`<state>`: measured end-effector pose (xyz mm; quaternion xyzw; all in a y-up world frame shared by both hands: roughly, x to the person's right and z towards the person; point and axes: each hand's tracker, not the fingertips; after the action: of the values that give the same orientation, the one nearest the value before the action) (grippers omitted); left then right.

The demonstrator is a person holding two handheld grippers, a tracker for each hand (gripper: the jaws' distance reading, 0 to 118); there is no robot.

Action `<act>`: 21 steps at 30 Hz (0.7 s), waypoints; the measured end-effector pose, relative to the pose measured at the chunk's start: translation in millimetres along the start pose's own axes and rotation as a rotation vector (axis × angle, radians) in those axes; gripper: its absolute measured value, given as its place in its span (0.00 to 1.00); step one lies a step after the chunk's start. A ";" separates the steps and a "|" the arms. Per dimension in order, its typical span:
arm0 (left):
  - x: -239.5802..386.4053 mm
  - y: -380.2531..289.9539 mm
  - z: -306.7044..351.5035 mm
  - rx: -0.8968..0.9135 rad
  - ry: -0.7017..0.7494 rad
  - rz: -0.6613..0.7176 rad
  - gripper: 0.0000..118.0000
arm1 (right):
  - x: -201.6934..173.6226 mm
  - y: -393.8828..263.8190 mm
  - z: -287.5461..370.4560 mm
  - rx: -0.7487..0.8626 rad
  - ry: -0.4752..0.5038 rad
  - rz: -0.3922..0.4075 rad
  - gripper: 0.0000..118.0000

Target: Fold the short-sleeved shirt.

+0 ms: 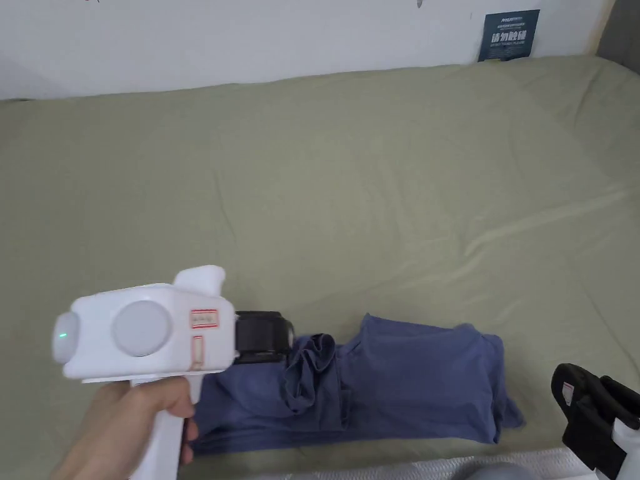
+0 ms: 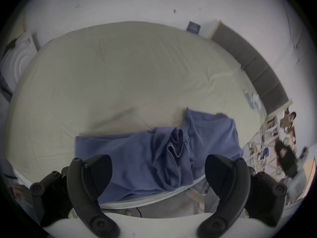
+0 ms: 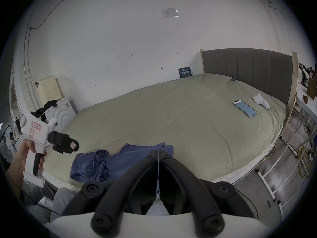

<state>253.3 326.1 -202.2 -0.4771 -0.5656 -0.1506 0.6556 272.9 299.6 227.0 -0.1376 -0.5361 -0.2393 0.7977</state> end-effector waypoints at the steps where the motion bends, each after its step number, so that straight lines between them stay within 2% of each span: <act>1: -8.9 -0.7 3.3 -0.016 -0.010 -0.001 0.64 | -0.5 -0.3 -1.4 -0.003 0.000 0.002 0.03; 2: -16.3 -3.4 -1.0 -0.030 -0.013 0.036 0.20 | -2.8 -2.0 -1.0 -0.006 0.005 0.004 0.03; 3: -23.5 -8.8 -4.8 -0.017 0.018 0.078 0.00 | -3.3 -2.4 -2.6 -0.011 0.009 0.004 0.03; 6: -48.9 -28.2 -45.8 -0.078 -0.079 0.106 0.00 | -6.6 -3.6 -3.5 -0.023 0.012 0.010 0.03; 7: -45.9 -25.2 -55.7 -0.125 -0.122 0.150 0.00 | -7.1 -3.4 -3.7 -0.027 0.014 0.011 0.03; 9: -39.3 -23.1 -79.3 -0.148 -0.198 0.150 0.00 | -7.7 -2.5 -4.7 -0.033 0.016 0.012 0.03; 13: -22.1 -32.0 -136.1 -0.214 -0.204 0.141 0.00 | -10.4 -0.5 -3.8 -0.045 0.004 0.029 0.03; 15: -21.3 -29.7 -145.5 -0.199 -0.319 0.167 0.00 | -11.8 0.9 -1.8 -0.049 -0.002 0.040 0.03; 18: -7.0 -43.7 -143.1 -0.158 -0.248 0.114 0.00 | -13.2 2.5 -3.7 -0.057 -0.005 0.049 0.03; 21: -10.1 -43.4 -132.2 -0.162 -0.268 0.115 0.00 | -17.4 3.3 -8.8 -0.064 -0.004 0.058 0.03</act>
<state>297.2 195.7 -178.8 -0.5759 -0.6056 -0.0931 0.5412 276.2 302.3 207.7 -0.1792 -0.5256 -0.2326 0.7985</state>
